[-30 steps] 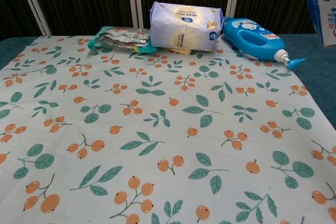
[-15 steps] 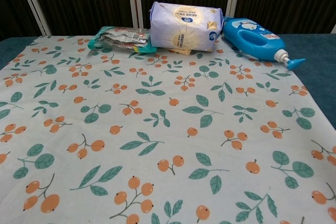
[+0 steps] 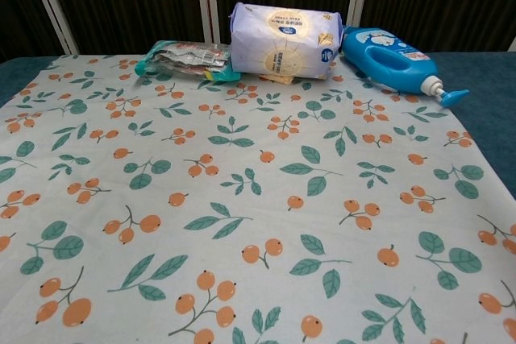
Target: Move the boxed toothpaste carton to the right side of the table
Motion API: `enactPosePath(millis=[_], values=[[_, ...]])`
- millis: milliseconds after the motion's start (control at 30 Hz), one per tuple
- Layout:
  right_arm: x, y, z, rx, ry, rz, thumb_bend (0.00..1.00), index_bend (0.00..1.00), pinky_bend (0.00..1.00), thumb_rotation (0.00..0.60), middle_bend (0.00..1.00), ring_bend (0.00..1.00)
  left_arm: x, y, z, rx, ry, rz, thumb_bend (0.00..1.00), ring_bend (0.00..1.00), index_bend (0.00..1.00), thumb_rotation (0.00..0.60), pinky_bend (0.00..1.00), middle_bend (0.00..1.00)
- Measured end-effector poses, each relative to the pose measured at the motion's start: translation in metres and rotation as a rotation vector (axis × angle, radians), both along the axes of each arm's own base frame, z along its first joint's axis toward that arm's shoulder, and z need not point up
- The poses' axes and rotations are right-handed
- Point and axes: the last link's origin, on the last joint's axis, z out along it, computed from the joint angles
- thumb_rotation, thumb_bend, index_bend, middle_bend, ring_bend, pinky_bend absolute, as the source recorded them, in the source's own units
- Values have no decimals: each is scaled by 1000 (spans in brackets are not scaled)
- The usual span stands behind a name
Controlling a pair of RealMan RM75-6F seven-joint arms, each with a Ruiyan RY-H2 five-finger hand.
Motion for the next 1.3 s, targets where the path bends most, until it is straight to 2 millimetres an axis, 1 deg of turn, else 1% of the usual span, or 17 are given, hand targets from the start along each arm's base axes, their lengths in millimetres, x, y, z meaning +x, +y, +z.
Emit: enactPosePath(millis=[33,100,200,233,300,333,400,433,533,567,600,667,833,900,967,1100,1300], values=[[0,0,1,-2,-11,1,336,513,492,600,547,532,-17,-1,1,-5,2,33,202,127,107,600,179,62],[1,0,3,-7,-40,5,336,513,491,600,547,532,-44,-3,3,-17,-1,88,202,127,107,600,179,63],[2,0,7,-14,-93,16,336,513,491,600,547,532,-90,-10,4,-40,-17,191,202,127,109,600,179,63],[2,0,9,-17,-113,21,336,513,490,600,547,532,-109,-13,4,-48,-24,237,202,127,109,600,179,63],[4,0,15,-36,-163,34,336,514,491,600,547,532,-138,-19,4,-54,-34,306,202,127,109,600,179,63],[4,1,18,-50,-184,40,336,513,490,600,547,532,-157,-22,4,-53,-41,350,202,127,110,600,179,63],[5,2,26,-89,-222,52,336,513,491,600,547,532,-184,-28,2,-58,-49,416,202,127,110,600,179,64],[6,3,30,-108,-238,57,336,512,490,600,547,532,-200,-33,0,-65,-53,459,201,127,110,600,179,64],[8,7,41,-177,-310,71,336,446,489,600,542,501,-234,-45,-5,-85,-74,549,201,127,110,600,179,64],[8,9,46,-206,-339,73,336,409,487,600,535,481,-242,-49,-7,-89,-77,570,201,127,110,600,179,63],[8,10,49,-227,-355,72,337,388,485,600,528,467,-249,-52,-9,-94,-79,587,201,127,110,600,179,63],[8,11,52,-255,-360,71,337,383,486,600,525,465,-263,-60,-14,-108,-86,620,202,127,112,600,179,63],[7,10,50,-245,-330,58,337,403,522,600,525,503,-289,-76,-24,-138,-86,680,201,127,117,600,179,56],[6,9,48,-233,-319,54,351,473,560,600,574,562,-297,-81,-27,-150,-92,700,201,127,117,600,179,54],[5,8,46,-226,-311,50,390,560,604,600,643,640,-305,-86,-29,-157,-98,720,201,127,117,600,179,54],[5,7,43,-216,-308,51,429,579,604,600,658,653,-308,-91,-32,-184,-142,729,202,127,117,600,179,53],[2,6,39,-218,-238,26,431,583,604,600,660,654,-307,-93,-39,-204,-133,723,201,127,119,600,179,53]])
